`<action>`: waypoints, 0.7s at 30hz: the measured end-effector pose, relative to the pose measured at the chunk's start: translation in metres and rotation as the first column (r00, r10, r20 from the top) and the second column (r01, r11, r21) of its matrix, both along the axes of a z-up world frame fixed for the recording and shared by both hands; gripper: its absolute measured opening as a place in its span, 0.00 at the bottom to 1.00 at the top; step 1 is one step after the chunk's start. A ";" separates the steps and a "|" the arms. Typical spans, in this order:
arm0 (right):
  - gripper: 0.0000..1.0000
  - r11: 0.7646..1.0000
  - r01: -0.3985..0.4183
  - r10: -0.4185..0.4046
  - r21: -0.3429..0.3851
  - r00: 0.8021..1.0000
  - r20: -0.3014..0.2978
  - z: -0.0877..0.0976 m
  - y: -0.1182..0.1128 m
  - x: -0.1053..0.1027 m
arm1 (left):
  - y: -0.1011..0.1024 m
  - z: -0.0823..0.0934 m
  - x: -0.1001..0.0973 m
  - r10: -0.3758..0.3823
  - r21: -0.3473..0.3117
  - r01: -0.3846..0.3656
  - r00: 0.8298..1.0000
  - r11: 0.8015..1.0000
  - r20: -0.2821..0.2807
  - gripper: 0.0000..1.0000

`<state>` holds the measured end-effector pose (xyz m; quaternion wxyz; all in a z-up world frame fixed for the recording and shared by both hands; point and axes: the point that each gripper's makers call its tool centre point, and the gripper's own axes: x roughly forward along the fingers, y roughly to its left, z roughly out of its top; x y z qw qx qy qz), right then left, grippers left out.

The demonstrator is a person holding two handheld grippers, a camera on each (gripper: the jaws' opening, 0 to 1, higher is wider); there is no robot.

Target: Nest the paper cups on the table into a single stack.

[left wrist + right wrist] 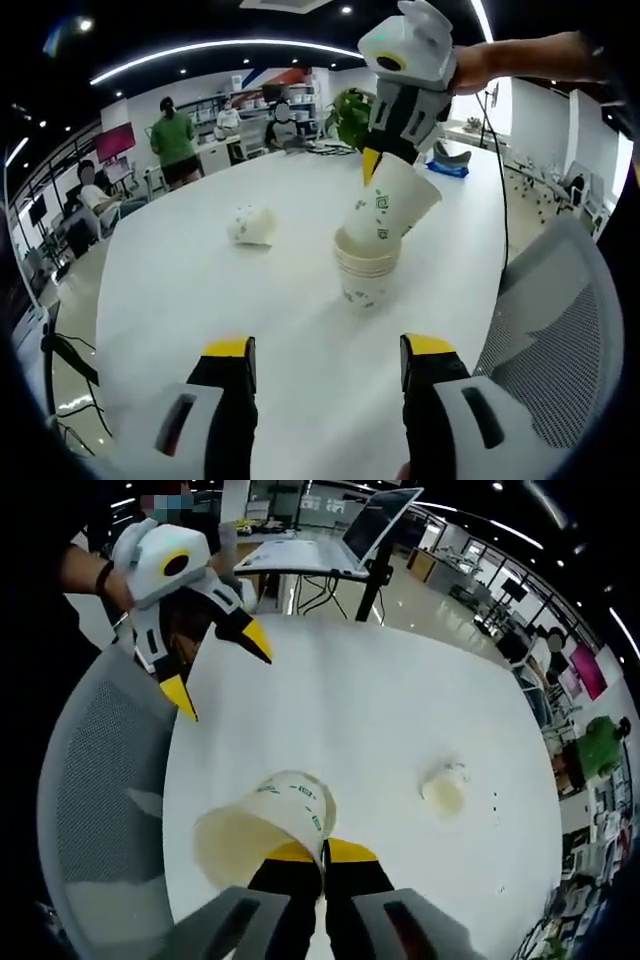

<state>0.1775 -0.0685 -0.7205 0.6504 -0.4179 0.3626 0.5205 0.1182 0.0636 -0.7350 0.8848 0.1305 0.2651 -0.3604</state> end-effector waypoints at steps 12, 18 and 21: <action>0.00 0.996 -0.045 0.043 -0.080 0.999 -0.017 -0.010 0.007 0.007 | 0.007 -0.004 0.001 0.014 0.001 -0.014 1.000 1.000 -0.006 0.56; 0.00 0.992 -0.051 0.048 -0.116 0.998 -0.031 -0.017 0.006 0.008 | 0.010 -0.005 0.002 0.022 -0.001 -0.022 1.000 1.000 -0.007 0.56; 0.00 0.991 -0.047 0.042 -0.127 0.998 -0.043 -0.017 0.007 0.007 | 0.009 -0.006 0.002 0.022 -0.003 -0.022 1.000 1.000 -0.008 0.56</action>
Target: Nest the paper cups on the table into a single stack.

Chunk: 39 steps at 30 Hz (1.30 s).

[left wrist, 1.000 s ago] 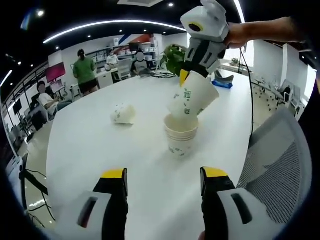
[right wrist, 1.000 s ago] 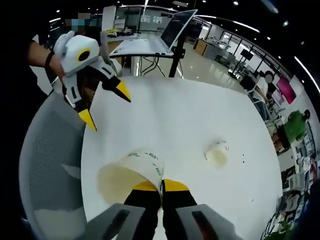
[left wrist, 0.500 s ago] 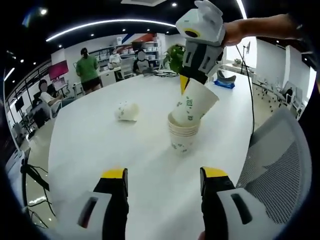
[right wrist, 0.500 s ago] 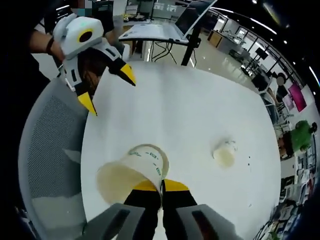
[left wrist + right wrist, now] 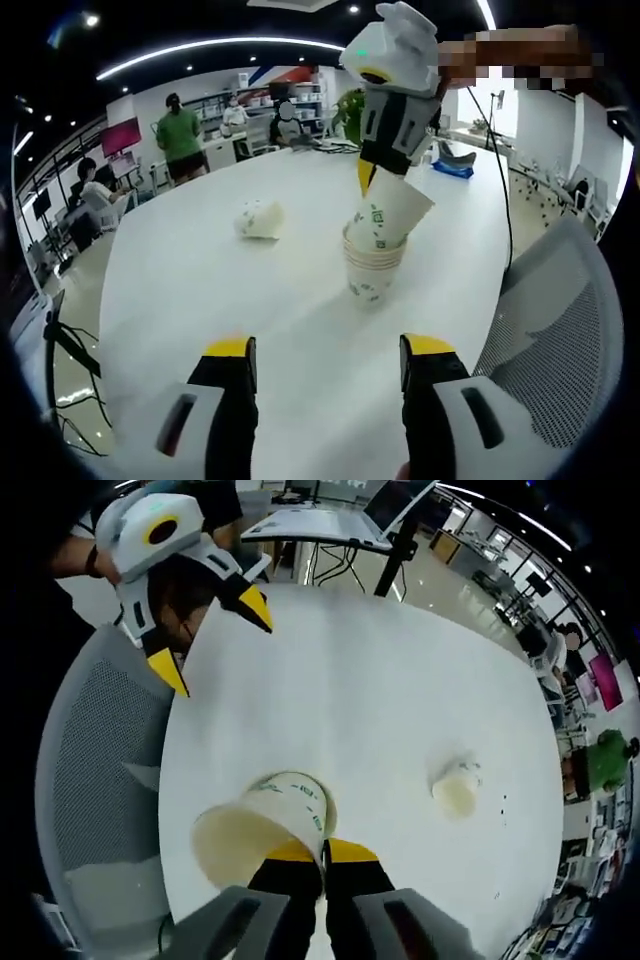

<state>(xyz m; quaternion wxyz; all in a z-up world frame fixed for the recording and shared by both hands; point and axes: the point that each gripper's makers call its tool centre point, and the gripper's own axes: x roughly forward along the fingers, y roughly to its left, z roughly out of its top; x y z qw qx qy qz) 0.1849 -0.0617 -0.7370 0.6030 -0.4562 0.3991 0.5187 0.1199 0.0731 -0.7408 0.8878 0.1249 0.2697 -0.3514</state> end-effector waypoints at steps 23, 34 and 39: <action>0.09 1.000 0.025 -0.025 -0.006 1.000 -0.015 -0.005 0.009 0.004 | 0.002 -0.003 -0.004 -0.005 0.000 0.005 1.000 1.000 -0.013 0.56; 0.16 0.994 0.081 -0.080 0.071 0.997 -0.016 0.005 0.011 0.007 | 0.000 -0.007 -0.006 -0.015 0.004 0.015 1.000 1.000 -0.021 0.56; 0.18 0.988 0.118 -0.117 0.104 0.993 -0.019 0.006 0.008 0.011 | 0.000 -0.009 -0.006 -0.018 0.005 0.018 1.000 1.000 -0.021 0.56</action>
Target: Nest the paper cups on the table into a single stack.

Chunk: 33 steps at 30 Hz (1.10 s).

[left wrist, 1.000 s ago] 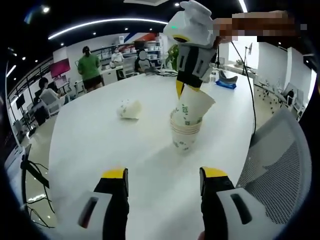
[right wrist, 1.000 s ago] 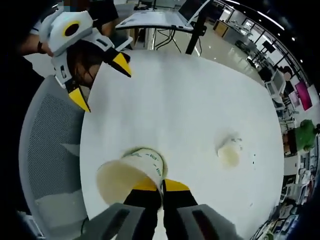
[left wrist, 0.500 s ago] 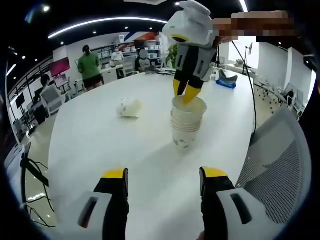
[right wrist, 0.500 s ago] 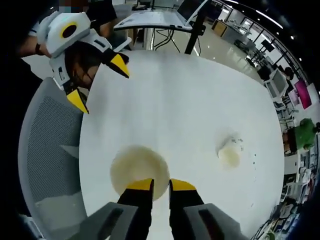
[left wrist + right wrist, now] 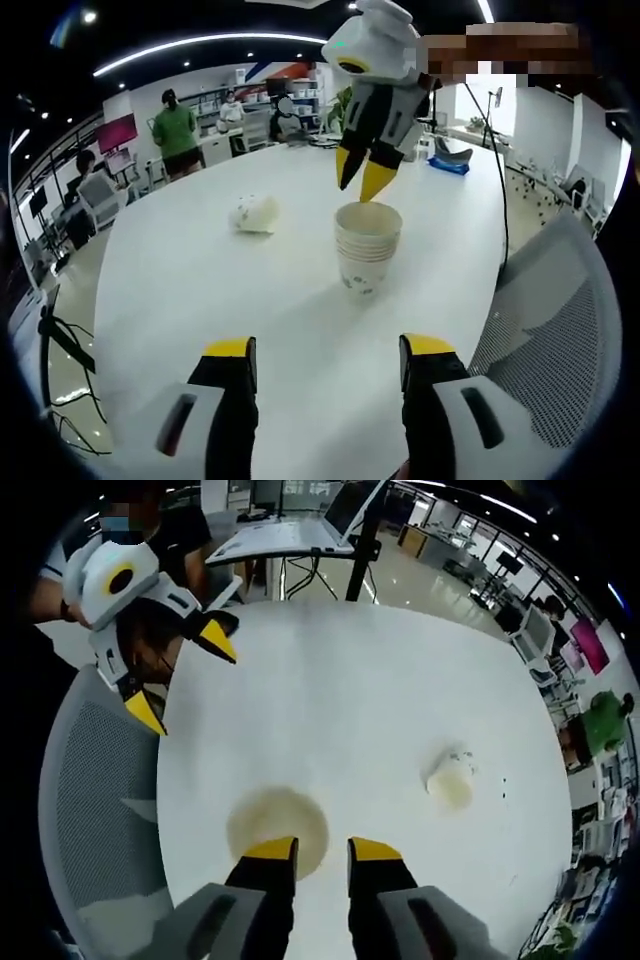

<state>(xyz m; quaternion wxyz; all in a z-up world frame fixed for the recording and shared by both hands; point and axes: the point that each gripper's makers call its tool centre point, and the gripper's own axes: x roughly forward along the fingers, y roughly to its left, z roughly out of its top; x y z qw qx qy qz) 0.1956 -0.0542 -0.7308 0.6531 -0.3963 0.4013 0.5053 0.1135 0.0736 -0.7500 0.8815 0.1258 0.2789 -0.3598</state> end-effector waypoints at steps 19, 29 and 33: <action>0.32 0.889 0.318 -0.341 0.329 0.940 0.012 0.024 -0.013 0.044 | 0.001 0.003 -0.003 0.001 0.014 -0.001 1.000 1.000 -0.005 0.56; 0.54 0.794 0.404 -0.458 0.455 0.889 0.008 0.027 -0.022 0.058 | 0.000 0.003 -0.004 0.006 0.020 -0.006 1.000 1.000 -0.009 0.56; 0.59 0.763 0.432 -0.489 0.480 0.872 -0.007 0.021 -0.027 0.065 | 0.001 0.001 -0.004 0.009 0.023 -0.009 1.000 1.000 -0.015 0.57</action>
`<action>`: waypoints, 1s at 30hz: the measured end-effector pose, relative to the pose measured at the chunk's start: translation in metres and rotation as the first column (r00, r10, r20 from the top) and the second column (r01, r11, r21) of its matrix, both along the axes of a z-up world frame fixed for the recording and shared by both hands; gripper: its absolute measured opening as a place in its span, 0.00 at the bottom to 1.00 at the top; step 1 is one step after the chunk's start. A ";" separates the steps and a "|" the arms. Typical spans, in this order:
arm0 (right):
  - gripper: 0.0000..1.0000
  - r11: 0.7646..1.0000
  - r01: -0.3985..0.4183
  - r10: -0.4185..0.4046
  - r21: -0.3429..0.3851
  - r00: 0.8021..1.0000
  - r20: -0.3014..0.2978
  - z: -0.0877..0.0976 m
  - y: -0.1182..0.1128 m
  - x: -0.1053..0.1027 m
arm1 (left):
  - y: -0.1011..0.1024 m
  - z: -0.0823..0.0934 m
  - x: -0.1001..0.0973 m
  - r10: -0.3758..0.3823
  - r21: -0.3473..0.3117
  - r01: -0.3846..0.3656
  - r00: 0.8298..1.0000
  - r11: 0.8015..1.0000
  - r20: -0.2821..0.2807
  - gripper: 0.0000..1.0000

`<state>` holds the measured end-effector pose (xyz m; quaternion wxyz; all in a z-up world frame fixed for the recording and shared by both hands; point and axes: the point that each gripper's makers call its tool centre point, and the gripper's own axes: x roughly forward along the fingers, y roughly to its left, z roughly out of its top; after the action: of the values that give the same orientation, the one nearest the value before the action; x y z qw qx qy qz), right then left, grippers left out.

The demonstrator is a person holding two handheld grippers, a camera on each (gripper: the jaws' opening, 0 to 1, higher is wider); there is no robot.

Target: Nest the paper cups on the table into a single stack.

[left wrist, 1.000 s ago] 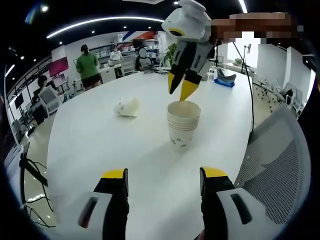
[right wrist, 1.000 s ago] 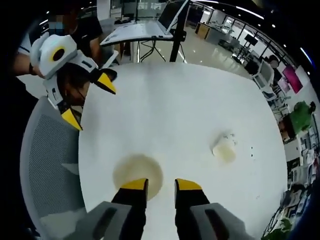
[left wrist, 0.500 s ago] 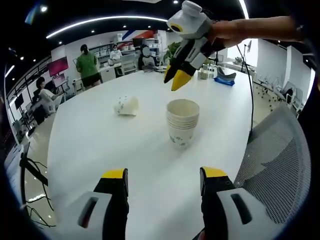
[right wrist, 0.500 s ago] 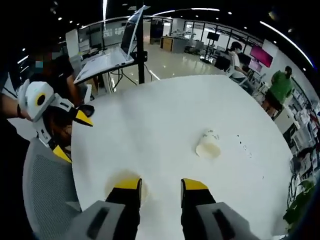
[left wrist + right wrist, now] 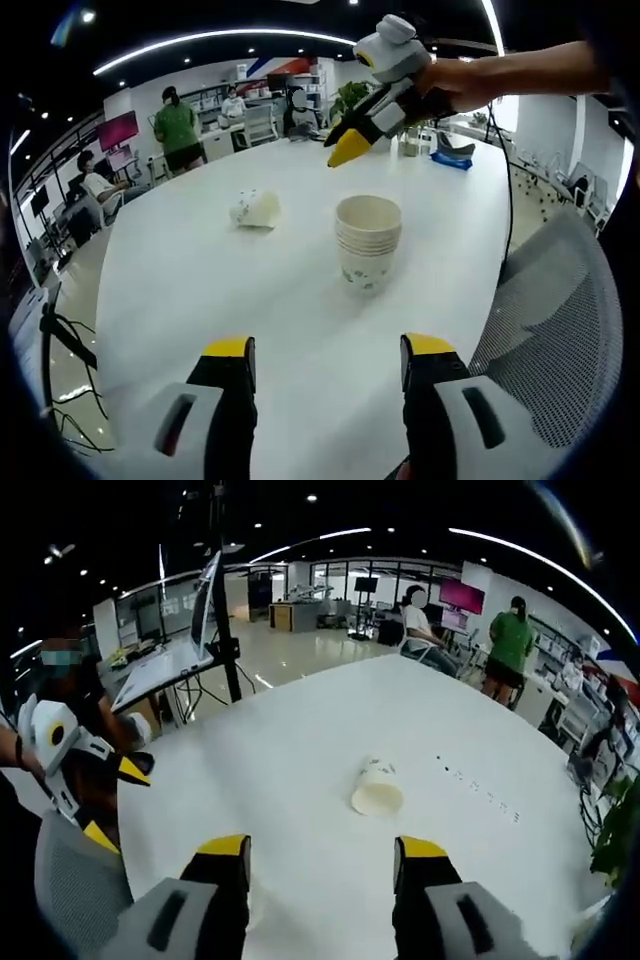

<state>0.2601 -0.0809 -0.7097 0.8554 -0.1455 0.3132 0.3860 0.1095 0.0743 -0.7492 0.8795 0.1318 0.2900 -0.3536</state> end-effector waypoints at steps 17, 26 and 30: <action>0.58 0.990 0.128 -0.130 0.059 0.991 0.026 -0.018 -0.019 0.031 | 0.000 -0.005 0.003 0.037 -0.021 -0.038 0.999 0.999 -0.027 0.60; 0.57 0.975 0.208 -0.212 0.077 0.976 0.041 -0.041 -0.026 0.059 | 0.007 -0.008 0.003 0.060 -0.010 -0.061 0.997 0.998 -0.046 0.60; 0.57 0.970 0.228 -0.231 0.083 0.973 0.030 -0.057 -0.025 0.072 | 0.009 -0.009 0.005 0.078 -0.012 -0.079 0.996 0.997 -0.051 0.60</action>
<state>0.3324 -0.1062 -0.7666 0.9053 -0.0820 0.2956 0.2937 0.1143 0.0829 -0.7581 0.8860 0.1051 0.3143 -0.3242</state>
